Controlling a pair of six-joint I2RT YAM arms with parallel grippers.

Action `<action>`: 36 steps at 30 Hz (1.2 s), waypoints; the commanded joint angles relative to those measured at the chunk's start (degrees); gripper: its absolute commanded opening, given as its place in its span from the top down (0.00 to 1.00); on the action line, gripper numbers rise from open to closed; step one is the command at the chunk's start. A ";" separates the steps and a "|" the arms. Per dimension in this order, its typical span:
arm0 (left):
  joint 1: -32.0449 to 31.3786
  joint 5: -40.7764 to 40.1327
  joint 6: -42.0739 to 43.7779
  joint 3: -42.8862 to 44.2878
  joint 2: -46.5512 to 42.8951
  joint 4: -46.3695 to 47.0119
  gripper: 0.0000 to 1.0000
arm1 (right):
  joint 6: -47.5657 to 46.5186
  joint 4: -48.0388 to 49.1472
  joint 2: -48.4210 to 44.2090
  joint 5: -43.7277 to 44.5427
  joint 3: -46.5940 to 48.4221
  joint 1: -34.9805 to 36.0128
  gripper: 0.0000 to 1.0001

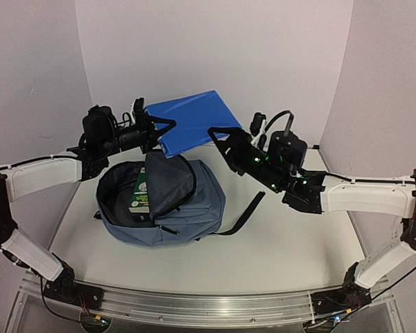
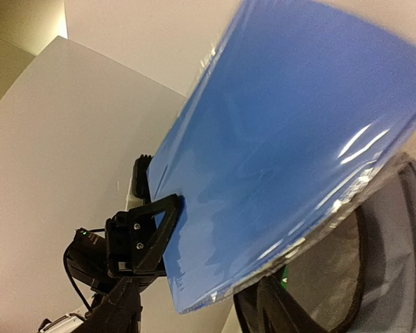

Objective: Pack the student bag
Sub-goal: Pick up the book from the center of the board, then place the book in the student bag.

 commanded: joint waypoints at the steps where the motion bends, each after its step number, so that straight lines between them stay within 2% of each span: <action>1: 7.86 4.80 3.31 -0.60 -5.11 -5.22 1.00 | -5.68 -8.50 -5.59 6.98 0.40 0.25 0.30; 4: 13.94 9.83 6.58 -0.69 -6.63 -11.09 1.00 | -7.51 -14.68 -5.34 8.22 2.37 0.28 0.21; 8: 22.43 14.60 9.45 -2.77 -9.13 -16.83 1.00 | -8.19 -22.59 -0.49 4.59 6.86 0.16 0.18; 12: 30.88 18.33 15.66 -3.75 -11.72 -24.78 1.00 | -9.04 -25.72 6.84 -5.29 11.94 -0.16 0.22; 15: 38.12 22.58 15.74 -7.22 -13.80 -25.29 1.00 | -8.15 -27.73 12.30 -12.17 15.67 -1.22 0.26; 18: 42.71 26.11 15.72 -10.12 -15.80 -26.05 1.00 | -7.51 -27.90 15.31 -16.11 16.67 -3.04 0.29; 23: 44.17 27.02 21.55 -11.42 -18.62 -33.94 1.00 | -6.17 -28.05 19.54 -21.01 17.44 -5.58 0.32; 29: 44.19 24.69 30.63 -12.15 -21.62 -44.21 1.00 | -6.75 -28.06 22.69 -21.94 19.97 -5.68 0.35; 31: 44.24 23.99 32.58 -12.27 -22.17 -46.62 1.00 | -7.07 -28.00 24.29 -22.77 21.20 -5.66 0.40; 34: 44.15 23.58 33.86 -12.54 -22.29 -47.45 1.00 | -7.37 -27.91 26.88 -24.89 23.95 -5.69 0.52; 36: 44.19 23.59 33.91 -12.62 -22.30 -47.37 1.00 | -7.45 -27.82 28.29 -25.95 25.94 -5.61 0.56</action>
